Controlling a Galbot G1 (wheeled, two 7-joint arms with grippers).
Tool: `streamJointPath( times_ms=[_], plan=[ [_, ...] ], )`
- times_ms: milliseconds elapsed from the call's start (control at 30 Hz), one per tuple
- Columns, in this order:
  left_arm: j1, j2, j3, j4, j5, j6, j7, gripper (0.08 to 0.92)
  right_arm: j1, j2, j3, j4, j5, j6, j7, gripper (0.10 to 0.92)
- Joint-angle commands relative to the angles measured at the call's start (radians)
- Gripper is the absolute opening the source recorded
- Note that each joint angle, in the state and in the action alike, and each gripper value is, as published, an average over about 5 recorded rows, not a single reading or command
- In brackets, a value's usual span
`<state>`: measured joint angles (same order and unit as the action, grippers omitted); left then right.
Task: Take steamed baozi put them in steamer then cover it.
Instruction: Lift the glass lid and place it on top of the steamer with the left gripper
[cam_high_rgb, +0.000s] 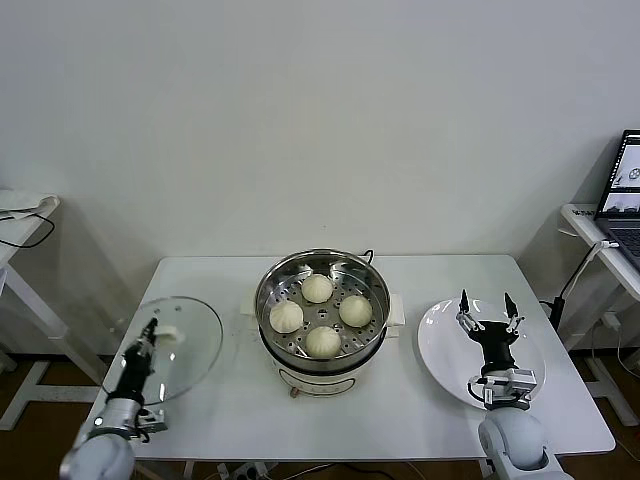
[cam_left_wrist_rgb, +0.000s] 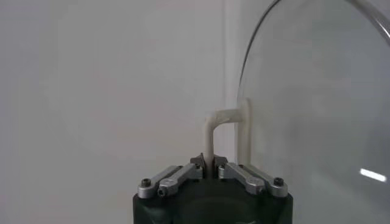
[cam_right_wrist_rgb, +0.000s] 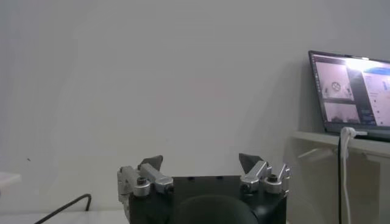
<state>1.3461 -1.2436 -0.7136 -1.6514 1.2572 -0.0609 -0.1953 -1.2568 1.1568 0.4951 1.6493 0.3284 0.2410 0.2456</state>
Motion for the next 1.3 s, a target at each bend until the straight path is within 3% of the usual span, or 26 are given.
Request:
streamJointPath(
  times_ms=[33,300,500,667,900,1300],
  plan=[
    [0.042,0.072,-0.063,-0.418,-0.06,0.09,0.088,0.194,-0.002,0.003,-0.001,0.004,-0.006,0.002,-0.001,0.823],
    [-0.008,0.106,0.235,-0.646,-0.06,0.283,0.181,0.194,0.002,0.007,0.006,0.002,-0.002,0.001,0.002,0.823],
    [-0.134,0.078,0.547,-0.678,-0.032,0.462,0.288,0.194,0.004,0.013,0.011,-0.005,-0.002,-0.002,0.005,0.823],
    [-0.255,0.042,0.749,-0.63,0.01,0.566,0.404,0.194,0.012,0.023,0.017,-0.023,-0.003,-0.001,0.007,0.823],
    [-0.422,-0.042,0.905,-0.518,0.104,0.69,0.537,0.194,0.015,0.029,0.033,-0.045,-0.002,0.003,0.005,0.823],
    [-0.494,-0.109,0.962,-0.331,0.166,0.72,0.558,0.194,0.022,0.045,0.044,-0.056,-0.006,0.004,0.004,0.823]
  ],
)
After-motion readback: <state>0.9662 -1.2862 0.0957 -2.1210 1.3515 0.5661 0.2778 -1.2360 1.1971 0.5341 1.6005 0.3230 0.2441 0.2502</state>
